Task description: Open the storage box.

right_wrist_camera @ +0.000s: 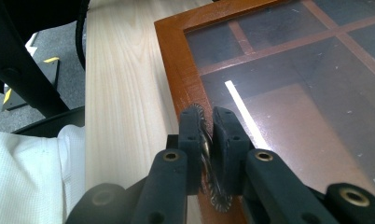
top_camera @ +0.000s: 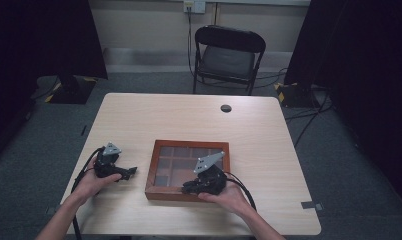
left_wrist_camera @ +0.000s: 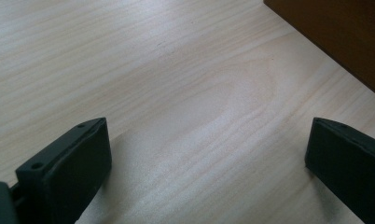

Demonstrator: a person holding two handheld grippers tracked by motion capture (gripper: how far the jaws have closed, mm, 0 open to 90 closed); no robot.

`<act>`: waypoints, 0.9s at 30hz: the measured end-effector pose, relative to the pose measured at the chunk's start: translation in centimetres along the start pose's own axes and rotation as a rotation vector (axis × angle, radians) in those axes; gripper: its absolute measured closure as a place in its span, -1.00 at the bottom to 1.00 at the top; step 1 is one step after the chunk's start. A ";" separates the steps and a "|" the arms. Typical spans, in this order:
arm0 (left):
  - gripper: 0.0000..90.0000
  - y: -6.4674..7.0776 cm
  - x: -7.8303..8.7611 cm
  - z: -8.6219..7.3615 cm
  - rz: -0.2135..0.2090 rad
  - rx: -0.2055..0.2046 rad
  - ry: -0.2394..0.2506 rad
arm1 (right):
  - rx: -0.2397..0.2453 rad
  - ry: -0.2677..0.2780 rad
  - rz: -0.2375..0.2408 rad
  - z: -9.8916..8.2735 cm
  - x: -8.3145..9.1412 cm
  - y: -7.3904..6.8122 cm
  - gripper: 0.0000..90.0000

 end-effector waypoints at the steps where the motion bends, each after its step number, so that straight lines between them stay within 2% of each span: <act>1: -1.00 0.0 0.0 0.0 -0.002 0.000 0.002 | 0.000 0.000 0.000 0.0 0.0 0.0 0.83; 27: -1.00 0.0 0.0 0.0 -0.001 0.000 0.000 | 0.000 0.002 -0.004 -0.2 0.4 -0.3 0.83</act>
Point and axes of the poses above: each handheld gripper's, and its own axes: x roughly backward along the jaws, z roughly out of its top, y roughly to its right, the point moved 7 cm from there along -x, roughly forward along the jaws, and after that the axes turned 9 degrees about -y, right-handed, at the moved point
